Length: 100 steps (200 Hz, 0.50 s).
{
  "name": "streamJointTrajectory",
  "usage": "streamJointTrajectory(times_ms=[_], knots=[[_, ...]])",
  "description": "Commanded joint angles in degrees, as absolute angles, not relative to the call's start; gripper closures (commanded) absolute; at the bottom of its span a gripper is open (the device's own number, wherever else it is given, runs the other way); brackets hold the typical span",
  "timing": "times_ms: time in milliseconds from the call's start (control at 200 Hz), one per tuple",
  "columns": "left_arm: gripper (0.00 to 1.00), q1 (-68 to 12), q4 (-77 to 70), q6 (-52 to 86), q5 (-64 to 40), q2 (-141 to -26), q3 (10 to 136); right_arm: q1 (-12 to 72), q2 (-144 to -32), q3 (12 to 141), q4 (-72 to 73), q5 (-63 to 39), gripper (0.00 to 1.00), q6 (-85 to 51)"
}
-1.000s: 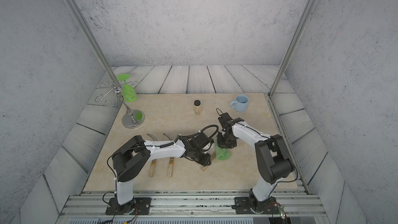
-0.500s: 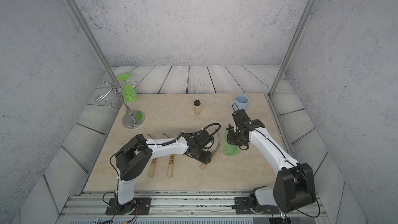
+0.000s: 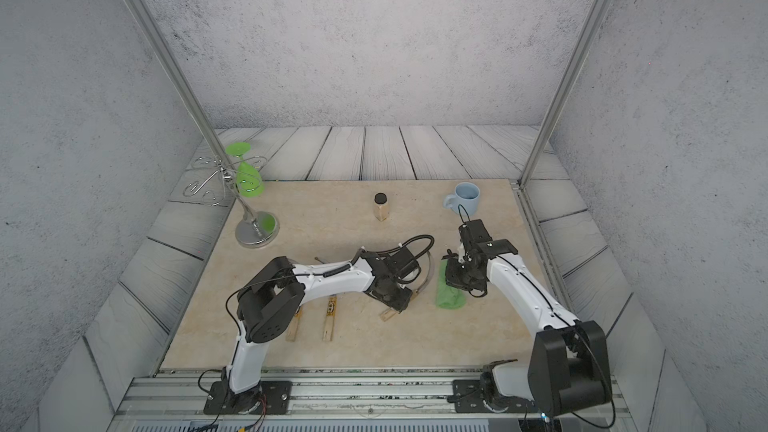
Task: Wipe small sickles with rags
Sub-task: Pick up the small sickle from the center of the board.
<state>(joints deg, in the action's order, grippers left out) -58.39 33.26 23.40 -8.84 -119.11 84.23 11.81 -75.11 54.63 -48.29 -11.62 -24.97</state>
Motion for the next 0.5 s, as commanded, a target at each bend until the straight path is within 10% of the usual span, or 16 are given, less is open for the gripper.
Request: streamJointTrajectory(times_ms=[0, 155, 355, 495], knots=[[0.59, -59.05, 35.94, 22.96, -7.75, -122.72, 85.12, 11.1, -73.17, 53.9, -47.82, -13.03, 0.87, -23.78], [0.62, -59.59, 36.41, 22.99, -8.16, -124.57, 86.7, 10.59, -72.77, 52.83, -47.05, -13.94, 0.87, -23.64], [1.0, -59.59, 35.8, 23.3, -8.73, -124.75, 86.62, 10.13, -72.56, 52.21, -46.51, -14.5, 0.87, -23.31], [1.0, -58.38, 33.25, 23.94, -10.47, -121.42, 84.54, 9.86, -71.69, 51.6, -45.4, -15.19, 0.87, -23.45]])
